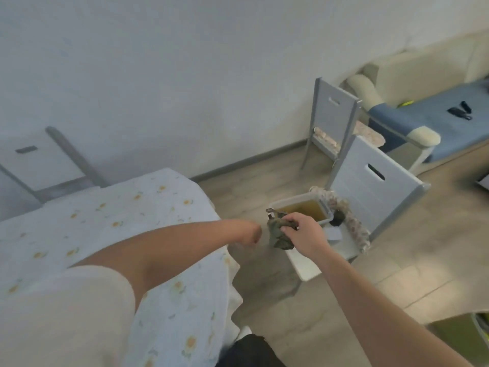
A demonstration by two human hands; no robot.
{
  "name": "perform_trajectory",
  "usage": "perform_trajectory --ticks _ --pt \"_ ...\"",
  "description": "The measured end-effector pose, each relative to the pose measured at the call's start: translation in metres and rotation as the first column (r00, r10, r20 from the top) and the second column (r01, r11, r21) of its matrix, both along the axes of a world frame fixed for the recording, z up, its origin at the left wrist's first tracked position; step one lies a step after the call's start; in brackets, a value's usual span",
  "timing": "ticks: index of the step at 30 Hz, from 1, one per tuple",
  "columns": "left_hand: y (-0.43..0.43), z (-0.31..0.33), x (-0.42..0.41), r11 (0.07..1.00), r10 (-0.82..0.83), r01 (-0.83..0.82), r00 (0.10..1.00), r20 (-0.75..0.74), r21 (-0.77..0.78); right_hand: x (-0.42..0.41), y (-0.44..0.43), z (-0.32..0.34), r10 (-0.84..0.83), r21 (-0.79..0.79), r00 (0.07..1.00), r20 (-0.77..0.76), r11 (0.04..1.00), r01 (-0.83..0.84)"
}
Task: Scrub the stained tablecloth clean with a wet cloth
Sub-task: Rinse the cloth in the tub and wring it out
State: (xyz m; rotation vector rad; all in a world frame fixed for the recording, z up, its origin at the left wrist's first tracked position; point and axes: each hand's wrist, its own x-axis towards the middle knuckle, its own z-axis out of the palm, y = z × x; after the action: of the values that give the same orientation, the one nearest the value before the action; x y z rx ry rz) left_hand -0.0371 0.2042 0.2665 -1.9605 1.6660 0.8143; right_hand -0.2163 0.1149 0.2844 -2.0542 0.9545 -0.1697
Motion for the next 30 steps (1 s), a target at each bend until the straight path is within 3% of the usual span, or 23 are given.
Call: perform_trajectory --ticks 3,7,12,14,17,20,24,30 --pt "-0.048 0.023 0.012 0.993 -0.104 0.110 0.989 0.108 -0.049 0.010 -0.045 -0.004 -0.038 -0.007 0.999 -0.005 0.999 0.038" --pt "-0.104 0.038 0.044 0.990 -0.135 0.141 0.979 0.156 -0.029 0.036 -0.100 -0.010 -0.023 0.034 0.999 -0.032 0.999 0.024" --pt "-0.159 0.030 0.077 0.995 0.012 -0.003 0.996 0.091 -0.100 0.075 -0.179 -0.019 0.084 0.107 0.996 -0.011 0.991 -0.082" --pt "-0.187 0.014 0.081 0.985 0.110 -0.109 0.994 0.000 -0.135 0.085 -0.222 -0.039 0.123 0.150 0.992 -0.022 0.982 -0.118" --pt "-0.212 -0.016 0.081 0.952 0.251 -0.263 0.963 -0.093 -0.156 0.092 -0.266 -0.072 0.191 0.185 0.981 -0.026 0.965 -0.183" --pt "-0.240 -0.063 0.076 0.928 0.349 -0.364 0.923 -0.160 -0.078 0.096 -0.308 -0.127 0.261 0.300 0.958 -0.116 0.929 -0.217" --pt "-0.272 -0.135 0.093 0.965 0.261 -0.261 0.940 -0.219 0.032 0.113 -0.350 -0.202 0.340 0.416 0.921 -0.190 0.878 -0.239" --pt "-0.318 -0.263 0.118 0.942 0.331 -0.331 0.886 -0.326 0.058 0.144 -0.383 -0.318 0.390 0.430 0.889 -0.240 0.864 -0.263"
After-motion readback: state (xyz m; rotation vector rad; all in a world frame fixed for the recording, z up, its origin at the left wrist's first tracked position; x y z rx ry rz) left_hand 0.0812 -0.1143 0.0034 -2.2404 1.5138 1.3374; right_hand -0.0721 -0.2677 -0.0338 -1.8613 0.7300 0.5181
